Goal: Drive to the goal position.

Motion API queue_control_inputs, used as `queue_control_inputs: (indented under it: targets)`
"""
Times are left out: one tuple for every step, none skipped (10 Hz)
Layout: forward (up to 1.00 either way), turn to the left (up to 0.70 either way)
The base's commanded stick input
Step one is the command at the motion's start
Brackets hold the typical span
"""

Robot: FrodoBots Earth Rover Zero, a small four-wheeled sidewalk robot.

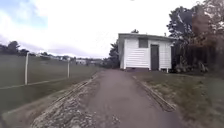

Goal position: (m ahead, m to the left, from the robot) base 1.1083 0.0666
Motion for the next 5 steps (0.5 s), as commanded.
queue_control_inputs:
  targets:
    - [0.6,-0.04]
    - [0.6,-0.08]
    - [0.6,-0.12]
    - [0.6,-0.14]
    - [0.6,-0.14]
